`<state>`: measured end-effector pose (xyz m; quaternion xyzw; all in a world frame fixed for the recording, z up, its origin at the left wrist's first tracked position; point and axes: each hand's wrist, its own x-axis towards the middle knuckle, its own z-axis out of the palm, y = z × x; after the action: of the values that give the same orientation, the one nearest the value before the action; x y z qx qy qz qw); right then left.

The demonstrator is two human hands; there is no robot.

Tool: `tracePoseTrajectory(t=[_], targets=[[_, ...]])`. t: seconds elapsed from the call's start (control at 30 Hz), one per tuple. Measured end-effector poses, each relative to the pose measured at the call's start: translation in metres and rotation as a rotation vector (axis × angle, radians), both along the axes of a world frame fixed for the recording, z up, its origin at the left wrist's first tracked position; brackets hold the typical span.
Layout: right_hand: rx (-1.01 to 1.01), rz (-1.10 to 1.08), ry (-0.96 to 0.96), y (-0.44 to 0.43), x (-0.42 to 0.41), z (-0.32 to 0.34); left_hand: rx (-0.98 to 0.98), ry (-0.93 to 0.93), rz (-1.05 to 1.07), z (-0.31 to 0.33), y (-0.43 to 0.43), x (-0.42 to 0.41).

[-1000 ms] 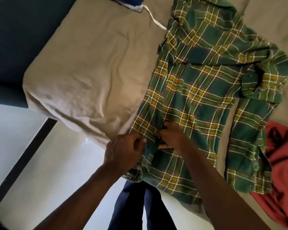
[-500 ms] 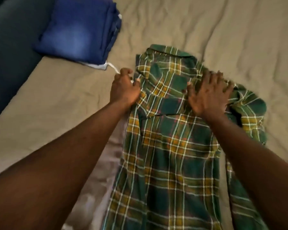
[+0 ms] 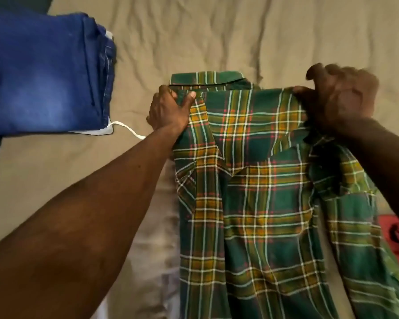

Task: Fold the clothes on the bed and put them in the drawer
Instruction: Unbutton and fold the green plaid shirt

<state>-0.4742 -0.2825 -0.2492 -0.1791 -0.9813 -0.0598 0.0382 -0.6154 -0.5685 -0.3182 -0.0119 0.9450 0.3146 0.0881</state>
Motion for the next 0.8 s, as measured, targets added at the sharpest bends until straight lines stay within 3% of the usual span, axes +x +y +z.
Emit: tracePoseTrajectory(t=[0.07, 0.13, 0.23, 0.3, 0.37, 0.43, 0.47, 0.57, 0.7, 0.8], targets=[[-0.014, -0.157, 0.084, -0.013, 0.000, -0.002, -0.015, -0.019, -0.002, -0.007, -0.002, -0.001], [-0.160, -0.398, 0.290, -0.045, 0.002, 0.001, -0.012, 0.000, -0.003, -0.003, 0.000, 0.003], [-0.748, -0.738, 0.495, -0.116, 0.028, -0.003, -0.049, 0.223, 0.006, 0.014, 0.003, 0.035], [-1.150, -0.894, 0.390, -0.169, 0.066, -0.011, -0.037, 0.411, -0.078, 0.026, -0.004, 0.076], [-1.326, -0.924, 0.139, -0.219, 0.109, -0.014, -0.016, 0.421, -0.340, 0.018, -0.023, 0.120], [-1.428, -0.893, -0.080, -0.254, 0.136, -0.019, -0.061, 0.277, -0.562, -0.007, -0.047, 0.141], [-1.453, -0.870, -0.101, -0.267, 0.146, -0.024, -0.077, 0.218, -0.632, -0.021, -0.056, 0.145], [-1.478, -0.787, -0.065, -0.276, 0.146, -0.030, -0.086, 0.190, -0.704, -0.038, -0.068, 0.136], [-1.829, -0.946, -0.005, -0.257, 0.141, -0.031, -0.096, 0.139, -0.736, -0.030, -0.073, 0.133], [-1.590, -0.930, 0.097, -0.250, 0.164, -0.033, -0.188, 0.082, -0.780, -0.026, -0.070, 0.130]])
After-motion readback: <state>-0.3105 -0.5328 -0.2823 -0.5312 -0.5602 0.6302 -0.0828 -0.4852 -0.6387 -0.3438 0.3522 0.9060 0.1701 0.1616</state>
